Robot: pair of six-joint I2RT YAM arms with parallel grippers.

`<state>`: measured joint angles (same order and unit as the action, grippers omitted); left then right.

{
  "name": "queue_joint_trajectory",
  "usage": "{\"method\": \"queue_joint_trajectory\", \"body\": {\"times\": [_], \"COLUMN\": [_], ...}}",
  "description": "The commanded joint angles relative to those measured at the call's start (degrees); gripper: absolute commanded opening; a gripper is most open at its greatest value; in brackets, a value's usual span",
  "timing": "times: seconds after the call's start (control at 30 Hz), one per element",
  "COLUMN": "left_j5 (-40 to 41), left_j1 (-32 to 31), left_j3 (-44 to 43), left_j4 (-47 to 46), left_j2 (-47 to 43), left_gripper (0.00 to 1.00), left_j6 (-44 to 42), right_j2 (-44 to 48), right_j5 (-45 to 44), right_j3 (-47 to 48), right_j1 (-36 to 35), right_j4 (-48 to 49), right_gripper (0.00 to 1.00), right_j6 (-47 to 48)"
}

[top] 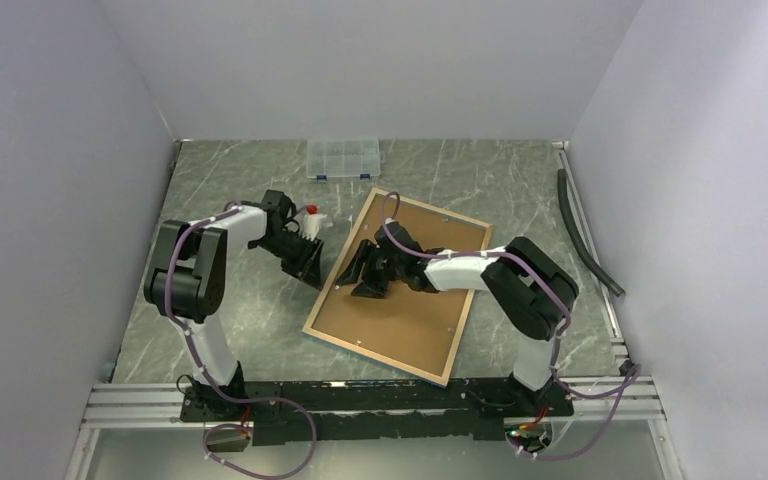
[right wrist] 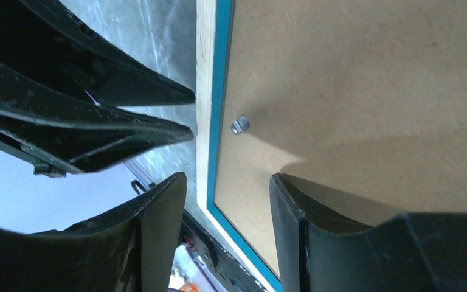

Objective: Put the photo into the frame

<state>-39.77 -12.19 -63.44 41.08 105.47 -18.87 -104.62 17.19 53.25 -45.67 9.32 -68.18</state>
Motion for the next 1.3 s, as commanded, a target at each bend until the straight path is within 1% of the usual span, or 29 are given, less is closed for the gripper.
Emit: {"method": "queue_joint_trajectory", "body": {"times": [0.0,0.2,0.47,0.97,1.13,1.27], "left_j5": [-2.8,-1.6,0.1,0.3,0.4,0.5], "left_j1": [-0.4,-0.9,-0.9,-1.4,-1.5,-1.5], "left_j3": [0.8,1.2,1.4,1.3,1.2,1.2], "left_j4": [-0.8,-1.4,-1.6,-1.3,-0.9,-0.8], "left_j2": [-0.8,-0.1,0.2,0.5,0.2,0.2], "left_gripper": [0.39,0.39,0.38,0.37,0.36,0.36], "left_j6": [-1.8,-1.8,-2.1,-2.5,-2.8,-2.8], "right_j2": [-2.0,-4.5,-6.7,-7.5,-6.7,-7.1], "right_j5": [1.0,1.0,2.2,1.1,-0.8,-0.5], "right_j3": [3.7,5.5,5.5,7.7,8.4,8.4], "right_j1": [0.0,0.0,0.1,0.6,0.8,0.8], "right_j4": [4.4,4.1,5.9,3.4,1.0,1.6], "right_gripper": [0.56,0.54,0.50,0.45,0.45,0.44], "right_j6": [-1.9,-1.4,-2.4,1.0,3.1,3.1]}}
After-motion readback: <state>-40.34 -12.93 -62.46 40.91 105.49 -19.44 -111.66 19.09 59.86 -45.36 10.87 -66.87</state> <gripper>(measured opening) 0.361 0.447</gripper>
